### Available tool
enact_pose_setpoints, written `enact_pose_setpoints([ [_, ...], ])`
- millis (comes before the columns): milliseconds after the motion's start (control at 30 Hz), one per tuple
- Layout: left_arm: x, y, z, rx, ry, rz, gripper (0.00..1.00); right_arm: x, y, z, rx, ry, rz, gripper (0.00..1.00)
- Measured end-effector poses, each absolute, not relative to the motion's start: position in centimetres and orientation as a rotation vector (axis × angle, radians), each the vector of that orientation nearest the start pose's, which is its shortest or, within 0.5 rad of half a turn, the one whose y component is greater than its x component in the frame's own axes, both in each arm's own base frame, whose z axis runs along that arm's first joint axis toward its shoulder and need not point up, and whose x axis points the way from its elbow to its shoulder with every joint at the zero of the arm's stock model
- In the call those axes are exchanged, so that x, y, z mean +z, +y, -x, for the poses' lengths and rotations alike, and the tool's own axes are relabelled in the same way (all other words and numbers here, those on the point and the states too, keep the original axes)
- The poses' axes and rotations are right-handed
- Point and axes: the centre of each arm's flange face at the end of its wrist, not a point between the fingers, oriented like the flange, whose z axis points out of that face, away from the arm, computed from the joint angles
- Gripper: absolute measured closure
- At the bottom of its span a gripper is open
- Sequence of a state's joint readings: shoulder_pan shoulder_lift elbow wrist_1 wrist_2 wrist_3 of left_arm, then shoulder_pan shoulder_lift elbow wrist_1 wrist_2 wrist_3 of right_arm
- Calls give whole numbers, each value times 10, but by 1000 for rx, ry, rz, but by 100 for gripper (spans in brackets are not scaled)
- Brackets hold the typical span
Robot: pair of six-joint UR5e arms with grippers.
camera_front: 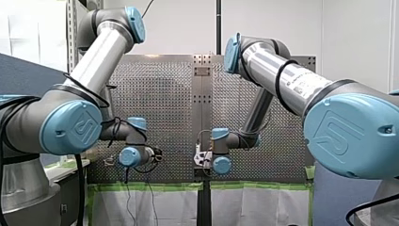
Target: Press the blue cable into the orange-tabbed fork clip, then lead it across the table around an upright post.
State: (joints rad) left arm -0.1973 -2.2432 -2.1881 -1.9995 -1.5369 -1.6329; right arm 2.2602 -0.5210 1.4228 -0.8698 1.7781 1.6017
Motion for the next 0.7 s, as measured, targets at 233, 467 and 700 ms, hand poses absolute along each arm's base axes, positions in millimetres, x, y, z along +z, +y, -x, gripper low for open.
enact_pose_setpoints([
  [233, 16, -239, -440, -238, 1671, -90, 0, -37, -473, -536, 1551, -981, -1577, 100],
  [467, 22, -249, -451, -238, 1655, -41, 0, -37, -474, -535, 1548, -983, -1576, 100],
  [700, 20, -246, -452, -196, 1679, 5, 0, -37, -475, -534, 1547, -984, -1576, 100],
])
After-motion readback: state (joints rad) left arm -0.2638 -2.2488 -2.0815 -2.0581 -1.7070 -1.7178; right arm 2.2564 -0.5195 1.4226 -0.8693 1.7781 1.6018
